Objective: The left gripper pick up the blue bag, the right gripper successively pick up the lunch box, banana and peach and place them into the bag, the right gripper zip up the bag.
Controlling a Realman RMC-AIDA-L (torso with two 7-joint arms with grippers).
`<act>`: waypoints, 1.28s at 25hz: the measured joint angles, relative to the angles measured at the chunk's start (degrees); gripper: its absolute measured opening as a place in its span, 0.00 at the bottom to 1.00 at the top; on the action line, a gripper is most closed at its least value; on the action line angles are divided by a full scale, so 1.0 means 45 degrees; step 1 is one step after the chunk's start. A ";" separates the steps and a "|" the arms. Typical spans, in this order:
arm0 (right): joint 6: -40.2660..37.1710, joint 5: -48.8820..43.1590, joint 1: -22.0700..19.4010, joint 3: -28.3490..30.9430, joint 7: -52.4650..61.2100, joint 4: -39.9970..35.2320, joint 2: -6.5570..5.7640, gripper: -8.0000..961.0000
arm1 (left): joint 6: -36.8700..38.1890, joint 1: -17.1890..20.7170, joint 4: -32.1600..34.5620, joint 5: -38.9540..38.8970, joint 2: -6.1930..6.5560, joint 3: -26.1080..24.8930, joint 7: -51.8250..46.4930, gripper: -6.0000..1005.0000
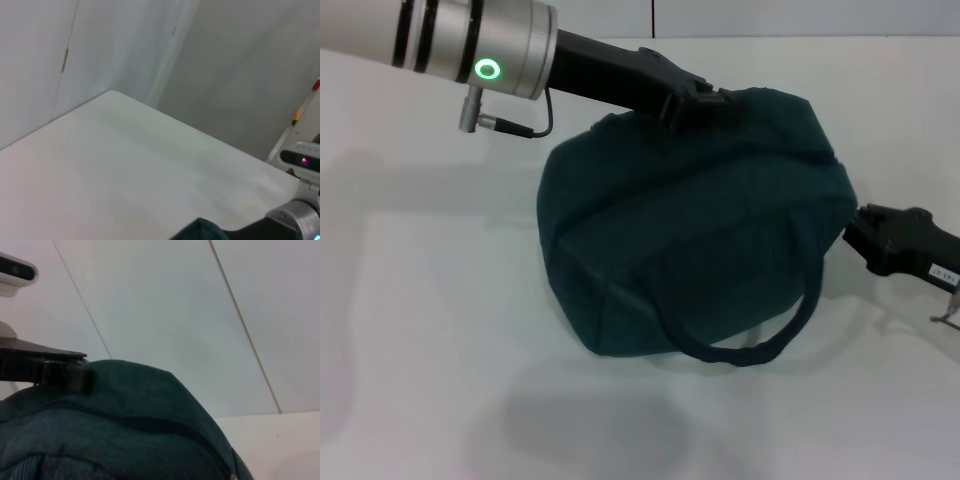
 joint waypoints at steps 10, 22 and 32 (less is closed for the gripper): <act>-0.0284 0.0138 -0.0739 0.0091 -0.0237 -0.0218 -0.0105 0.10 | -0.0035 0.1978 0.0423 -0.2680 -0.0209 0.0002 0.1994 0.21; -0.2050 0.0186 -0.1544 0.2156 -0.1130 -0.0366 -0.0106 0.30 | 0.0350 0.5356 0.0276 -0.7669 -0.0081 -0.0102 0.6132 0.58; -0.6013 0.0161 -0.1965 0.4840 -0.1930 -0.0722 -0.0174 0.84 | 0.0988 0.6627 -0.2164 -0.9144 -0.0235 -0.1020 0.9947 0.60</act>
